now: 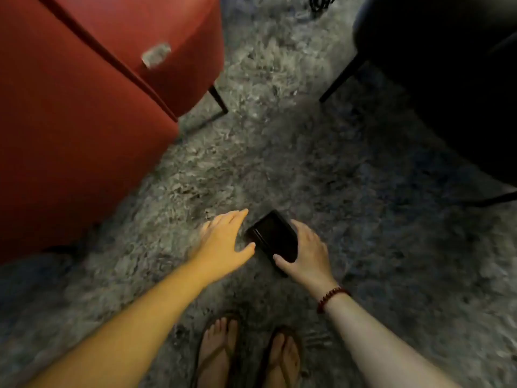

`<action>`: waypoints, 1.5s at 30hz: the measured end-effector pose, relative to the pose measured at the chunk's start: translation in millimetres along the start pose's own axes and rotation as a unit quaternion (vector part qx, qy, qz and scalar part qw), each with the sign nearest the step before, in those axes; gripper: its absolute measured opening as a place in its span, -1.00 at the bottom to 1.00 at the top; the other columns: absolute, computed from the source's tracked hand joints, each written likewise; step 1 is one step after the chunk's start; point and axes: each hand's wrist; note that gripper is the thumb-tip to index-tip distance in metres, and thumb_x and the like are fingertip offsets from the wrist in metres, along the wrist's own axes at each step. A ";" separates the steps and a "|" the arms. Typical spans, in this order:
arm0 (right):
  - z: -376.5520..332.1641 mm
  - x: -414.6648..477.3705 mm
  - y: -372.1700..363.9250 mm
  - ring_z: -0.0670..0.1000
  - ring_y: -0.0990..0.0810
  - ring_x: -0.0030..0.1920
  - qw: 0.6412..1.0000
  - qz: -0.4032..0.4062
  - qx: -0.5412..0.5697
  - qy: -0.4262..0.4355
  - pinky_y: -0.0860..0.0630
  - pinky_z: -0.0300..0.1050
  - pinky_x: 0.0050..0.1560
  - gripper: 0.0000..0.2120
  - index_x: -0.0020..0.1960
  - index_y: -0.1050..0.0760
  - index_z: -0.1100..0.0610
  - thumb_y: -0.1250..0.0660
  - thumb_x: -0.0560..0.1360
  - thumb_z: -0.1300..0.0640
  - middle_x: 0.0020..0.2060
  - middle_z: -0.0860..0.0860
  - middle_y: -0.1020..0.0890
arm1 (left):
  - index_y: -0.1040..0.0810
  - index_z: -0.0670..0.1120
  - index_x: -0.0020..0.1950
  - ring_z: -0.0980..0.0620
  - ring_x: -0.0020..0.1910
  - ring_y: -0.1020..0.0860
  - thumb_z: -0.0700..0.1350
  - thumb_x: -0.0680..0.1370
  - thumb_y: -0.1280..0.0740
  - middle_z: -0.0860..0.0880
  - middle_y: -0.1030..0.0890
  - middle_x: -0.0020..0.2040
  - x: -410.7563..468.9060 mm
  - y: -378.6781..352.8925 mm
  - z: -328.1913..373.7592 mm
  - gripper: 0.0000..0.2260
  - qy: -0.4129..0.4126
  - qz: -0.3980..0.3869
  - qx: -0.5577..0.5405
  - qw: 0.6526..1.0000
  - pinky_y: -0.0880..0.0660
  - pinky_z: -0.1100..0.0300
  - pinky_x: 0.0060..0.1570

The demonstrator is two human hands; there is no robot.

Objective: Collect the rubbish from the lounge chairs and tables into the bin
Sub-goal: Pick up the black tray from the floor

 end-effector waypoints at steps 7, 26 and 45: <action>57.2 59.4 -121.6 0.12 0.07 0.48 0.997 0.023 -0.061 -0.035 0.14 0.09 0.44 0.05 0.46 0.22 -0.10 -0.46 0.27 -0.12 0.49 0.09 0.04 | -0.03 0.04 0.51 0.06 0.46 -0.13 0.15 0.52 -0.18 0.04 -0.19 0.49 52.6 -98.7 -66.3 -0.38 0.043 -0.017 -0.043 0.998 -0.08 0.07 0.40; -139.3 -86.5 220.5 0.20 -0.27 0.29 0.960 0.263 0.070 0.066 -0.22 0.21 0.24 0.12 0.43 0.10 -0.16 -0.53 0.08 -0.07 0.31 0.13 -0.26 | 0.01 0.02 0.51 0.17 0.34 -0.34 0.13 0.47 -0.29 0.05 -0.34 0.42 -80.6 178.2 141.4 -0.28 -0.007 0.132 -0.259 0.957 -0.29 0.24 0.31; -568.5 -238.1 446.8 0.03 -0.20 0.38 0.861 0.226 0.113 0.441 -0.23 0.06 0.28 0.05 0.37 0.26 -0.27 -0.36 0.12 -0.33 0.39 -0.03 -0.15 | -0.19 0.16 0.30 0.17 -0.08 -0.59 -0.23 0.37 -0.47 0.13 -0.52 0.04 -357.3 570.3 143.7 -0.34 -0.014 0.581 -0.360 0.730 -0.55 0.25 -0.15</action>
Point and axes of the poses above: each hand's wrist, its own x-axis towards the middle knuckle, its own y-axis out of the back of the hand, z = x × y
